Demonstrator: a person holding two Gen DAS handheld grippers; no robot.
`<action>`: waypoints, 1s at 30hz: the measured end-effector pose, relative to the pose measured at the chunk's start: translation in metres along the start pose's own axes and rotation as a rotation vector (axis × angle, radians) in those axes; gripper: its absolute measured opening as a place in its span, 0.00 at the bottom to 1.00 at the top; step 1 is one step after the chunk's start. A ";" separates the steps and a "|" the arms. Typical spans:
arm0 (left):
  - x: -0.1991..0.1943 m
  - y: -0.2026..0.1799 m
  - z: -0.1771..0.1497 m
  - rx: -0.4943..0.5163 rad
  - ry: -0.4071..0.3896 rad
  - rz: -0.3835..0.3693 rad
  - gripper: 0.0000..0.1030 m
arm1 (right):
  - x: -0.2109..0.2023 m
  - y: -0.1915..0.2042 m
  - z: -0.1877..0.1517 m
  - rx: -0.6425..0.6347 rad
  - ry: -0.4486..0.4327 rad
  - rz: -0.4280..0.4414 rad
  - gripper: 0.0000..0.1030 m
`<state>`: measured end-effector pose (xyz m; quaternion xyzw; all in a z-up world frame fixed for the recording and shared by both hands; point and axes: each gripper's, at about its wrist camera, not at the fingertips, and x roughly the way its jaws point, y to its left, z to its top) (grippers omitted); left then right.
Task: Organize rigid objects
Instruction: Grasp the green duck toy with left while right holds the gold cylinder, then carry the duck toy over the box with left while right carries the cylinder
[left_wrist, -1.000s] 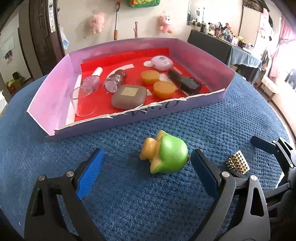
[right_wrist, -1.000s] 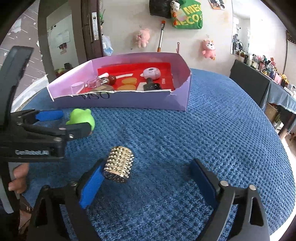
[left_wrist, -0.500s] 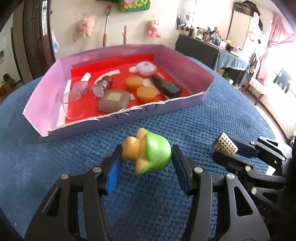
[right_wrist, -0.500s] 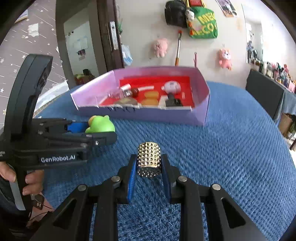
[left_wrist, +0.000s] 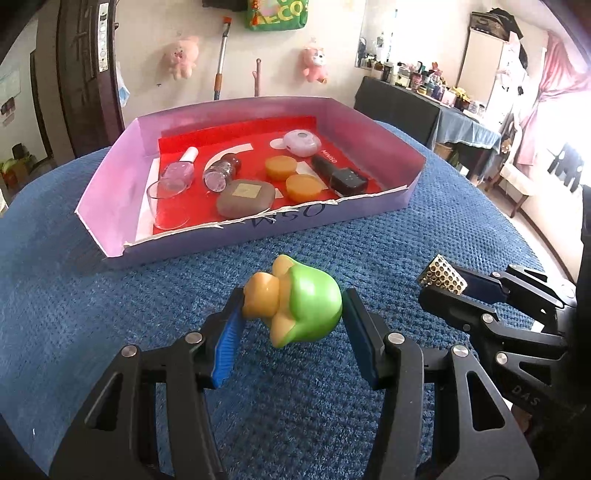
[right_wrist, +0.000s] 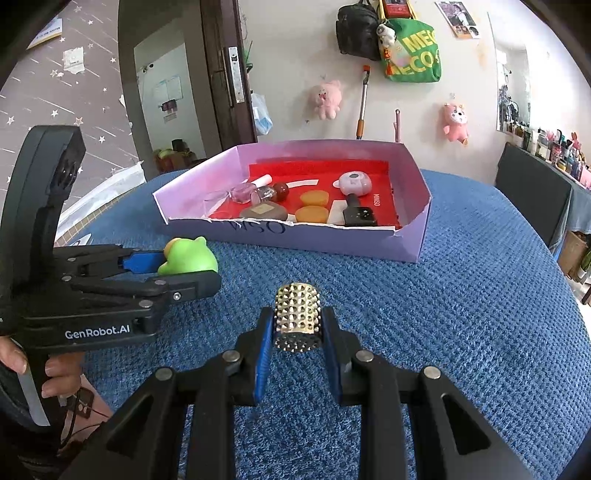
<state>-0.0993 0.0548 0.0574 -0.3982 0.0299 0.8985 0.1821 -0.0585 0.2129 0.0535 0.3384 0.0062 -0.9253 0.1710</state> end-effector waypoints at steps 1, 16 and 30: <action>-0.001 0.000 0.000 0.001 -0.001 0.001 0.49 | 0.000 0.000 0.000 0.001 0.000 0.000 0.27; -0.004 0.002 -0.002 -0.010 0.001 -0.011 0.49 | 0.001 -0.001 -0.001 0.004 0.006 0.001 0.27; 0.007 0.043 0.113 -0.021 -0.026 -0.120 0.49 | 0.044 -0.021 0.147 -0.014 0.009 0.125 0.27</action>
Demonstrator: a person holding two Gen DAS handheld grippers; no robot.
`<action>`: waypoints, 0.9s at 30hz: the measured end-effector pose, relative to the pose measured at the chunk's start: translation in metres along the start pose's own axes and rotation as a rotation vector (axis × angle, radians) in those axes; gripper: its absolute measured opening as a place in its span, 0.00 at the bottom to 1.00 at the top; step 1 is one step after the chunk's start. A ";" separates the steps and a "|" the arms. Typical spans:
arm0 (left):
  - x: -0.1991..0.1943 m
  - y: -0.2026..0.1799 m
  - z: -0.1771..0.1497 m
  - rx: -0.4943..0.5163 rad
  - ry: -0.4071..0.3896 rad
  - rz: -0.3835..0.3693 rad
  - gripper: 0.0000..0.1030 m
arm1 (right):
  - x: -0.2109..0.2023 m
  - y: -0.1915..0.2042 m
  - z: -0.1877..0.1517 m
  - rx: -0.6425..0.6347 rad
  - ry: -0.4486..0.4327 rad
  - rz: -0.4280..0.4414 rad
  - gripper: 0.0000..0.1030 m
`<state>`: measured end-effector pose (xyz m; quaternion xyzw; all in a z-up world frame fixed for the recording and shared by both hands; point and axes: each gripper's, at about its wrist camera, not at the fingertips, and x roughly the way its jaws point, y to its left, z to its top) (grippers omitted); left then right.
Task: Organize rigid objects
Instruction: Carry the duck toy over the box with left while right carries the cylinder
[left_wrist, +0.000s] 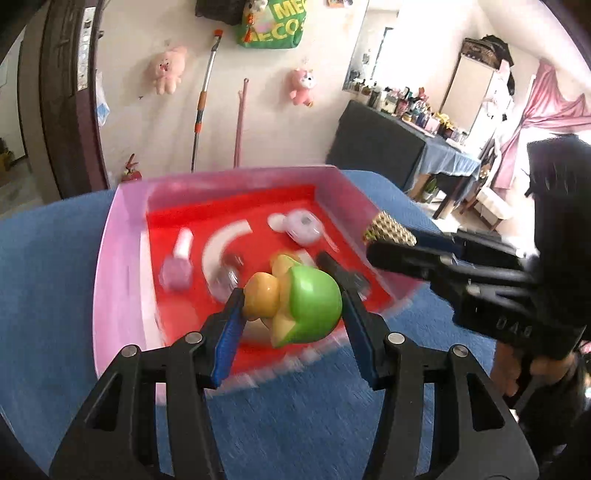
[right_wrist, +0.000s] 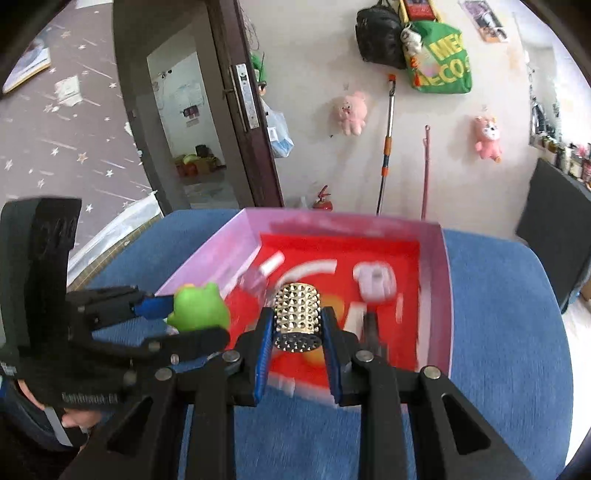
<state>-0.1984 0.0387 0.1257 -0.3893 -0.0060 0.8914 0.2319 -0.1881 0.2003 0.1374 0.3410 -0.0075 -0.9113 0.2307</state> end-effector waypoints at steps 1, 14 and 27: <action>0.010 0.005 0.010 0.010 0.018 0.014 0.49 | 0.014 -0.004 0.015 -0.002 0.024 0.001 0.27; 0.118 0.049 0.066 0.054 0.229 0.026 0.49 | 0.152 -0.056 0.077 0.075 0.299 0.013 0.27; 0.162 0.056 0.072 0.016 0.332 0.042 0.49 | 0.194 -0.072 0.076 0.079 0.440 -0.015 0.27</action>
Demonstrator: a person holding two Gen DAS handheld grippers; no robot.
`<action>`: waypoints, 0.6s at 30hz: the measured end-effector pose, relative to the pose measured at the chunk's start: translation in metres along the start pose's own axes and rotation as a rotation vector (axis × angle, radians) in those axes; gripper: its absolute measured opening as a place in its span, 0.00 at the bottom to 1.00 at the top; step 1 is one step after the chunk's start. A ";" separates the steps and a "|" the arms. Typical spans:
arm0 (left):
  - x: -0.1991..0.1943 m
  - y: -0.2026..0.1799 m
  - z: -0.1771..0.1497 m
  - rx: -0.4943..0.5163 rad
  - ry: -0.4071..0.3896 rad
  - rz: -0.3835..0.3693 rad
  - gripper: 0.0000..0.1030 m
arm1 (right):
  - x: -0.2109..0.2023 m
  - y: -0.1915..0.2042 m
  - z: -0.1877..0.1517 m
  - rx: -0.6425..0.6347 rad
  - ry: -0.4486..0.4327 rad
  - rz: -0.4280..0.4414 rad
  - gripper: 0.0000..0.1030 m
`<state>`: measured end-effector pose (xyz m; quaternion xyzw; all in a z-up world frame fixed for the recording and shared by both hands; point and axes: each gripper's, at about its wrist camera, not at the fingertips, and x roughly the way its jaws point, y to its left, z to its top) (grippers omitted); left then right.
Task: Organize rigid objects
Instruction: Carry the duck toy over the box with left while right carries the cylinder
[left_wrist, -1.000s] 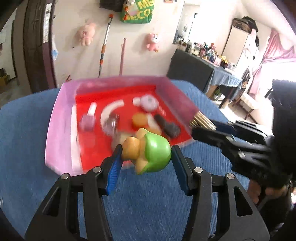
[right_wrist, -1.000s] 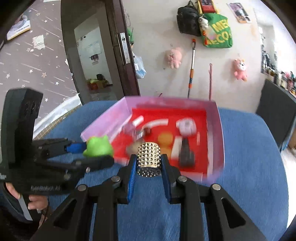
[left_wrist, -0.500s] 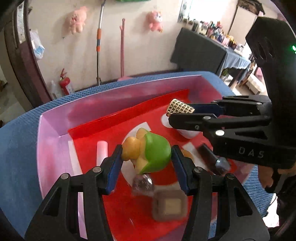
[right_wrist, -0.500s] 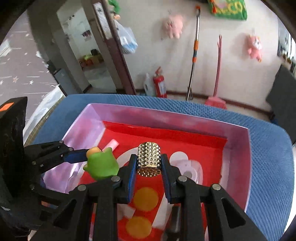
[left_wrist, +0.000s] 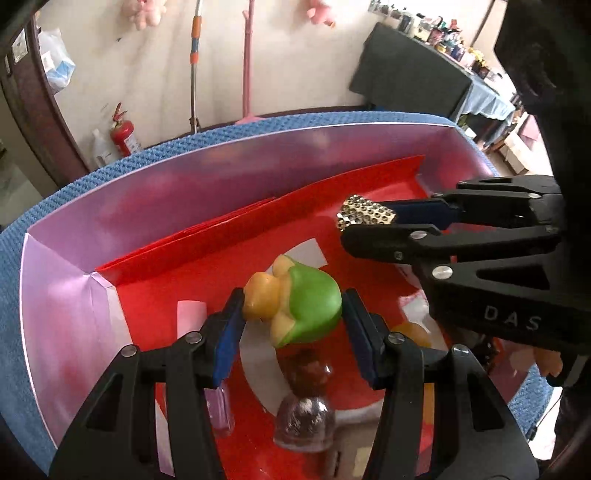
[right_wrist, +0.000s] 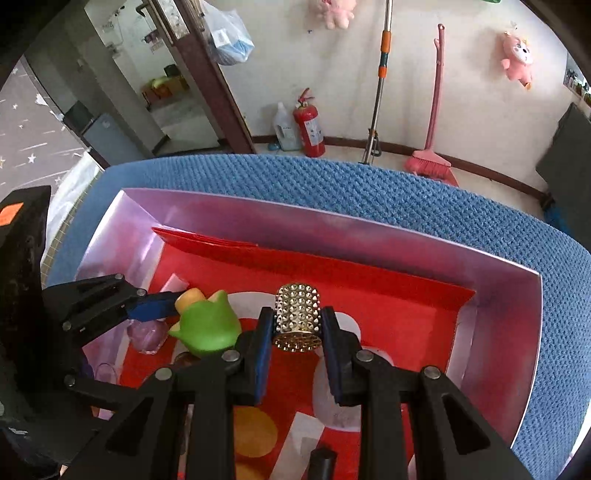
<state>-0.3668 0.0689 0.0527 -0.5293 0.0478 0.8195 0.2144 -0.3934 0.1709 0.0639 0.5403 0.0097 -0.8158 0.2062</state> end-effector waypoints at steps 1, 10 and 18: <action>0.000 0.000 0.000 -0.003 0.000 0.005 0.49 | 0.001 -0.001 0.001 -0.001 0.005 -0.004 0.27; 0.000 -0.001 -0.001 -0.019 -0.015 0.025 0.49 | 0.008 -0.003 0.003 -0.010 0.028 -0.034 0.27; 0.002 0.002 0.000 -0.013 -0.019 0.029 0.49 | 0.011 -0.002 0.003 -0.012 0.032 -0.042 0.27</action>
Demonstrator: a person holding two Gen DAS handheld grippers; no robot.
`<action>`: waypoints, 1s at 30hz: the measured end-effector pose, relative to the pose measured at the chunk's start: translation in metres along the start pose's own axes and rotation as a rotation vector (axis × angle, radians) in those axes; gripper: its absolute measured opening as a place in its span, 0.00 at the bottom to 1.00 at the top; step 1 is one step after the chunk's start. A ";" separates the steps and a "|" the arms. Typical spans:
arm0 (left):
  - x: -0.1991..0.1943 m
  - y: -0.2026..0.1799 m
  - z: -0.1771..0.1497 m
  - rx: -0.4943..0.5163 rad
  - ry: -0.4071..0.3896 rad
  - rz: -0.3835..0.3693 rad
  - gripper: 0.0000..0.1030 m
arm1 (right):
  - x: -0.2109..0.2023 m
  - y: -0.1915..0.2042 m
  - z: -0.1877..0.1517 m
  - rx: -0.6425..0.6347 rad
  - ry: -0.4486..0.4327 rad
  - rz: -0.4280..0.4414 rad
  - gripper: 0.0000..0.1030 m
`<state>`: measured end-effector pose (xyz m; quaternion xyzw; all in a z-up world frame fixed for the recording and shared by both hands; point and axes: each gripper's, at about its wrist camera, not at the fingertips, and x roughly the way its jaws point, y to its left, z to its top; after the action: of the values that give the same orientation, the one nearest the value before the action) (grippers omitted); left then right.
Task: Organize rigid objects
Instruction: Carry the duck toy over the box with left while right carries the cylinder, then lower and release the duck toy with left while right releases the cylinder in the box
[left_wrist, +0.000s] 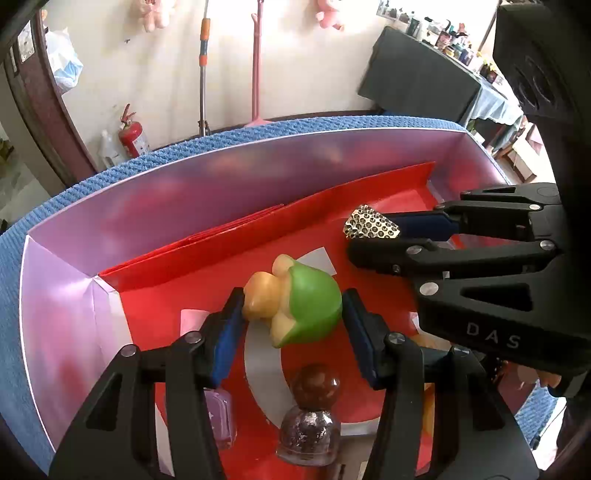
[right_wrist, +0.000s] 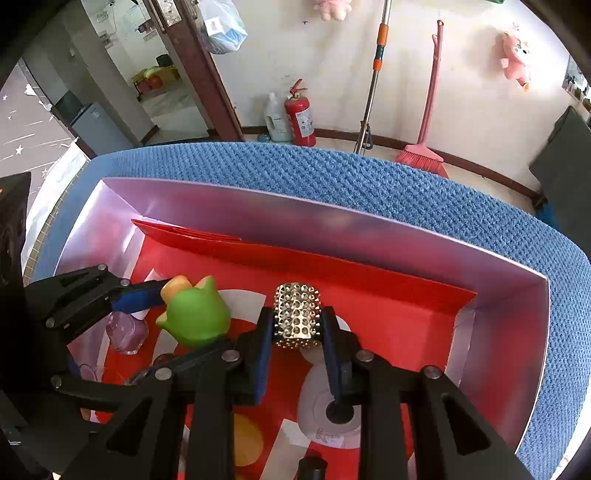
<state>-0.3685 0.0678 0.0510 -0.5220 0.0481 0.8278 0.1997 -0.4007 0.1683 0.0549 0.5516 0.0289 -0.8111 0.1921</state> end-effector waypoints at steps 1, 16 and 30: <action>0.000 0.001 0.000 -0.003 -0.001 -0.001 0.49 | 0.000 0.000 0.000 -0.002 0.001 -0.001 0.27; -0.004 0.004 -0.001 -0.021 -0.020 -0.012 0.56 | 0.002 0.003 -0.002 -0.003 0.000 -0.006 0.35; -0.027 0.000 -0.007 -0.031 -0.072 -0.013 0.65 | -0.020 0.003 -0.004 -0.002 -0.034 -0.016 0.43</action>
<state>-0.3527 0.0581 0.0717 -0.4953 0.0247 0.8453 0.1985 -0.3894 0.1722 0.0723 0.5375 0.0312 -0.8218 0.1865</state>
